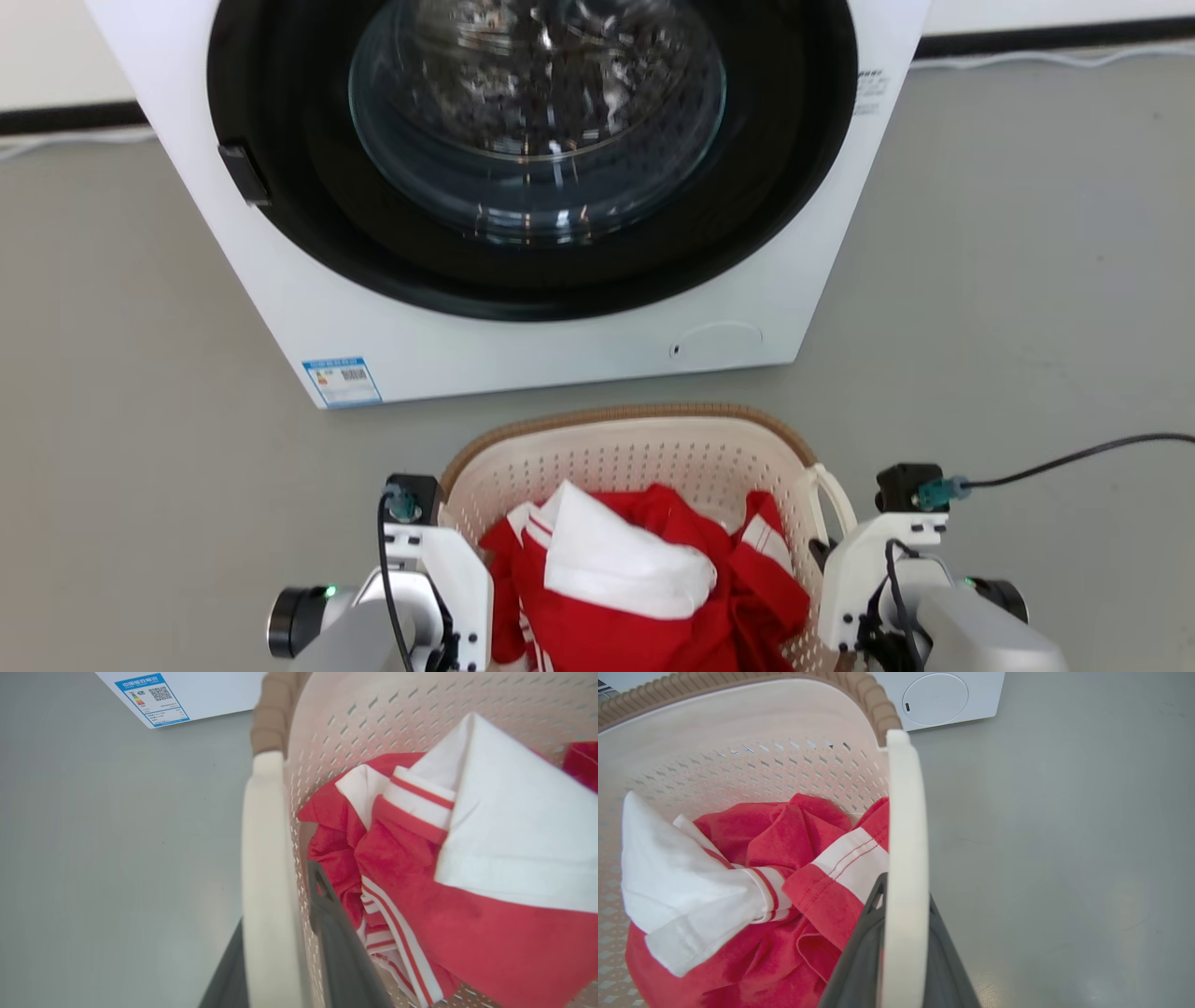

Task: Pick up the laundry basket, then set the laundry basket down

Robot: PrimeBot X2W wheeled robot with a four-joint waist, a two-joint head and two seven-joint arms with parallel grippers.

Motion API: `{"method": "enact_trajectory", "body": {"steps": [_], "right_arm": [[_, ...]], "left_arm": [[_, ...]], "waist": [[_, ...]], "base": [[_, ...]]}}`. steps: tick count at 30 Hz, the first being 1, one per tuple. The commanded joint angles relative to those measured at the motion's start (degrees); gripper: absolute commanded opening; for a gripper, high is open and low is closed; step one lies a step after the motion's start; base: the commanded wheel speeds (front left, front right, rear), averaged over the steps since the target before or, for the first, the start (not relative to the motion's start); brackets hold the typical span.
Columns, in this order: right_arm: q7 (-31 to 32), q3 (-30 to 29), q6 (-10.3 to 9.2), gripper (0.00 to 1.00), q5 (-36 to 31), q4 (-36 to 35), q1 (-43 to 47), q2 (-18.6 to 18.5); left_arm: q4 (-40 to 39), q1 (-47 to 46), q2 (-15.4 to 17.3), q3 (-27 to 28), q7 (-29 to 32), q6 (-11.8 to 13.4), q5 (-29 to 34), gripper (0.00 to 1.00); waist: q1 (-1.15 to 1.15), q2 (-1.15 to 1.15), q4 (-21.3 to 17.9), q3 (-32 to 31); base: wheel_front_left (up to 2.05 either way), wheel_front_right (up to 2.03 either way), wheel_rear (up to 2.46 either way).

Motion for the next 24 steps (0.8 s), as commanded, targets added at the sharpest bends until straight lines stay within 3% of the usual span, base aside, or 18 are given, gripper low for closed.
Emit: {"method": "enact_trajectory", "body": {"steps": [1, 24], "right_arm": [[-0.2, 0.5, 0.36, 0.00, 0.4, -0.7, 0.2, 0.4], [3.9, -0.2, 0.36, 0.00, 0.0, -1.0, 3.6, 0.7]], "left_arm": [[-1.2, 0.4, 0.7, 0.0, 0.1, -1.1, -0.2, 0.00], [-1.3, 2.6, 0.7, -5.4, 3.1, -1.7, -5.1, 0.00]], "waist": [[0.00, 0.00, -0.2, -1.8], [0.00, 0.00, 0.2, -6.9]], "base": [[0.00, 0.00, 0.00], [0.00, 0.00, 0.00]]}}
